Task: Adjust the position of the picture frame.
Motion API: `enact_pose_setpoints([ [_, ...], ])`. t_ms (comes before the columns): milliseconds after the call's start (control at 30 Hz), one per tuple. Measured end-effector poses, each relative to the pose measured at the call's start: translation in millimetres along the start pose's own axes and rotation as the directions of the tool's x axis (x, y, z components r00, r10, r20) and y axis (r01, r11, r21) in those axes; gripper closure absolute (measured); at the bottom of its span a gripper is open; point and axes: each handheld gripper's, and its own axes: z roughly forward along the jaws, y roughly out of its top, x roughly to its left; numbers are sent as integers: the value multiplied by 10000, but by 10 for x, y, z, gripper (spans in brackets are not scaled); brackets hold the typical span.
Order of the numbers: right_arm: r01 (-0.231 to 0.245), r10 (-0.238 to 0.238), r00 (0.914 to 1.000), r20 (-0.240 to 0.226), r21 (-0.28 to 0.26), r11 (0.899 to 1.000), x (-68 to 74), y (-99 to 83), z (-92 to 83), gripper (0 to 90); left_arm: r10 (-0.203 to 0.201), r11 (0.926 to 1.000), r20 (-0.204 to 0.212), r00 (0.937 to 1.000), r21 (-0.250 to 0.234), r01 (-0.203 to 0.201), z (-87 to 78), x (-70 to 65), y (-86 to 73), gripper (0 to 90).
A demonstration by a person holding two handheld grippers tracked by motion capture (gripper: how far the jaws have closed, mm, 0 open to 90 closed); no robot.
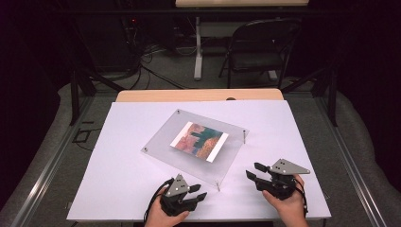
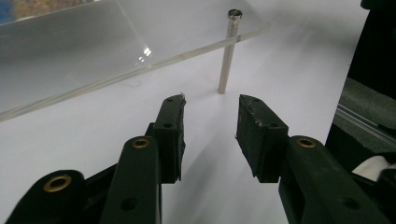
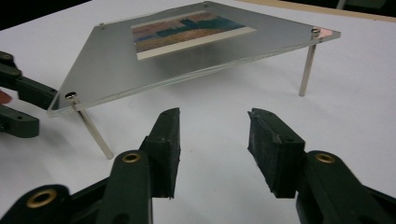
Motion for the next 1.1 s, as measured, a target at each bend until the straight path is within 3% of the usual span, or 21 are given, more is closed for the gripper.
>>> enact_pose_setpoints([
  [67,44,-43,9994,-354,29,10000,20,5,9,570,-115,9999,140,9998,-67,116,66,-7,28,619],
  [133,87,-84,9992,-398,97,9999,34,10,13,578,-348,9993,303,9989,-91,351,147,1,47,621],
  [267,231,-223,9983,-534,159,9996,74,19,38,584,-419,9990,207,9989,-127,422,254,-5,79,634],
  [533,-95,103,9987,-498,161,9998,29,8,39,601,-505,9979,427,9978,-393,522,387,-42,141,676],
  [767,-223,229,9986,-481,115,9997,9,1,39,596,-647,9967,429,9970,-461,667,434,-40,164,781],
  [833,-234,239,9985,-497,94,9997,2,-3,43,595,-603,9972,471,9971,-421,623,438,-43,171,833],
  [1033,-312,314,9982,-503,52,9995,-3,-6,43,593,-213,9992,184,9996,-343,219,428,-71,175,849],
  [1100,-326,329,9983,-482,83,9994,-8,-7,37,593,-259,9991,211,9994,-330,266,419,-75,178,851],
])
